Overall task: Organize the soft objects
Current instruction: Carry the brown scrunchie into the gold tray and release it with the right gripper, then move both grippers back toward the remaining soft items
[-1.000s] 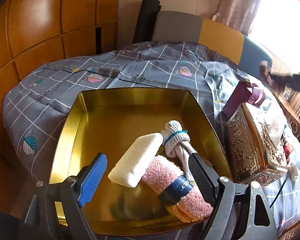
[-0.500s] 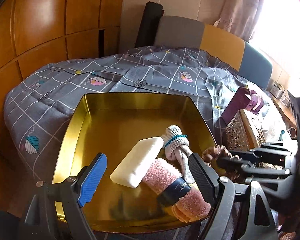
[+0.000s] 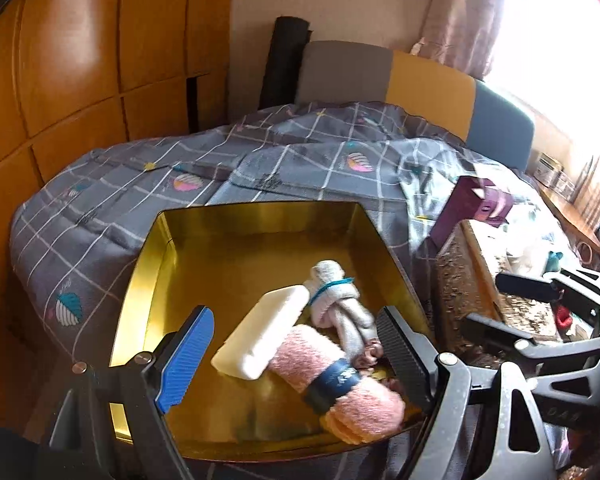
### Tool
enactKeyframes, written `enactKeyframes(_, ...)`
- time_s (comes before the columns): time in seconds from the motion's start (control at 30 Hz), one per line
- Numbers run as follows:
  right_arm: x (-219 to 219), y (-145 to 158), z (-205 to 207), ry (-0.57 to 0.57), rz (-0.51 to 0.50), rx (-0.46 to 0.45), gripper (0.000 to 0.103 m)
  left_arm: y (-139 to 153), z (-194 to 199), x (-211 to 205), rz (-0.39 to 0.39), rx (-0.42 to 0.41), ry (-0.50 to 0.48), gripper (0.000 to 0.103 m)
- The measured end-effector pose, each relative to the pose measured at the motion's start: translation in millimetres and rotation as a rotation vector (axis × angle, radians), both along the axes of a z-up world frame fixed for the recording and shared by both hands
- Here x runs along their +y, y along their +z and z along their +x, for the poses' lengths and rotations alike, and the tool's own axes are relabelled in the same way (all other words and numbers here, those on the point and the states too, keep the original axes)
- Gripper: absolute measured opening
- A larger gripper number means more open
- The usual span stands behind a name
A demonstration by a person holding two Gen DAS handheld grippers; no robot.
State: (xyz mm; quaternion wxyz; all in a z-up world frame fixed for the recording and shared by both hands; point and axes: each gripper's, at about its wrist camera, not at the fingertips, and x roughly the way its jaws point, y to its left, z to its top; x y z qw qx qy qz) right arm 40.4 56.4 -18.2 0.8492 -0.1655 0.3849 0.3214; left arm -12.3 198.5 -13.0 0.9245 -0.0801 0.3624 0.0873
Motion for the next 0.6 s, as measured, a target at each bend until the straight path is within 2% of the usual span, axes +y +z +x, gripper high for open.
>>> enactKeyframes(0.23,-57.7,22.4,-4.3,-0.115,0.054,-0.077,0.069,15.0,-0.7,-33.1,0.049,-0.023,-0.088,0.085)
enactKeyframes(0.6,-159.8,34.0,7.8,-0.363,0.104,-0.091,0.071,27.3,-2.2,-84.6,0.1,-0.044,-0.218,0.085)
